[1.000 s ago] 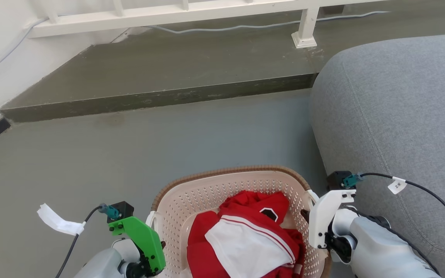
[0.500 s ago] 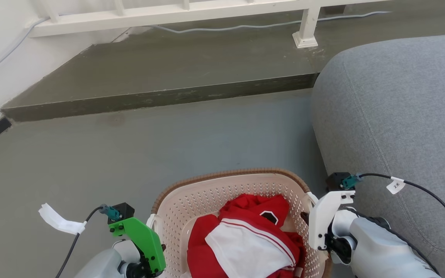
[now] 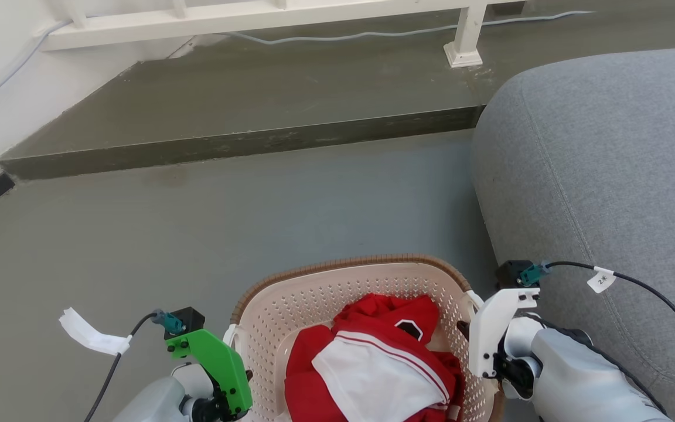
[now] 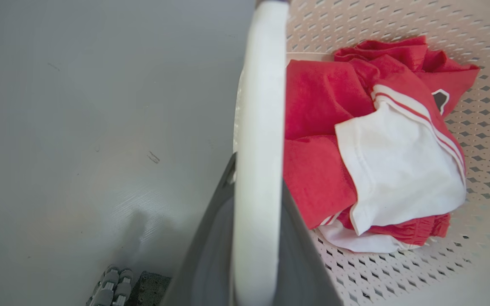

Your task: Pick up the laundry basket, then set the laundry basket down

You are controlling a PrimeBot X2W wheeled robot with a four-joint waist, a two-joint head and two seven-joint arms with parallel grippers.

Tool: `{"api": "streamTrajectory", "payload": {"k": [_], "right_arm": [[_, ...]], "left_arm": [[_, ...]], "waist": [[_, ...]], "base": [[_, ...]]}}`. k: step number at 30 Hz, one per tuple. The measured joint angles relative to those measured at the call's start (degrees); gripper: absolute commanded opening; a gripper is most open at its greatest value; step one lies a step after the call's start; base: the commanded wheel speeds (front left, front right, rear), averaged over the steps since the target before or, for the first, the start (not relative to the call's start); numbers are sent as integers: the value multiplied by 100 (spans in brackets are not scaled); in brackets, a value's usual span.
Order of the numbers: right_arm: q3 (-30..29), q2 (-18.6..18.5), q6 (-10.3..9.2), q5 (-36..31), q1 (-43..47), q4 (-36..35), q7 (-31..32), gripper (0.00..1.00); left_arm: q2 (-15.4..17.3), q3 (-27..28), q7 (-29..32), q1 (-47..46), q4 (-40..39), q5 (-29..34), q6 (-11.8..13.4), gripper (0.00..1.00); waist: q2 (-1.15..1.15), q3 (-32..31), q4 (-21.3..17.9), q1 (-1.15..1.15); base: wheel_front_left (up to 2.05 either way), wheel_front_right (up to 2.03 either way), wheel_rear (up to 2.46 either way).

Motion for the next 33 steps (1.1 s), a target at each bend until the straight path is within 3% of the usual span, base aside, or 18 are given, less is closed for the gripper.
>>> {"api": "streamTrajectory", "payload": {"k": [13, 24, 33], "right_arm": [[60, -5, 0, 43, -230, 44, -24, 0], [-29, -138, 9, 46, -547, 46, -542, 0], [-40, -218, 53, 10, -921, 15, -1099, 0]], "left_arm": [[8, -49, -34, -183, -46, -8, 1, 0], [42, -67, -397, -510, -314, -8, 4, 0], [53, 8, -937, -823, -470, -14, 8, 0]], "waist": [[0, 258, 14, 0], [0, 733, 70, 0], [0, 1491, 145, 1]], "base": [[0, 0, 0], [0, 0, 0], [0, 0, 0]]}}
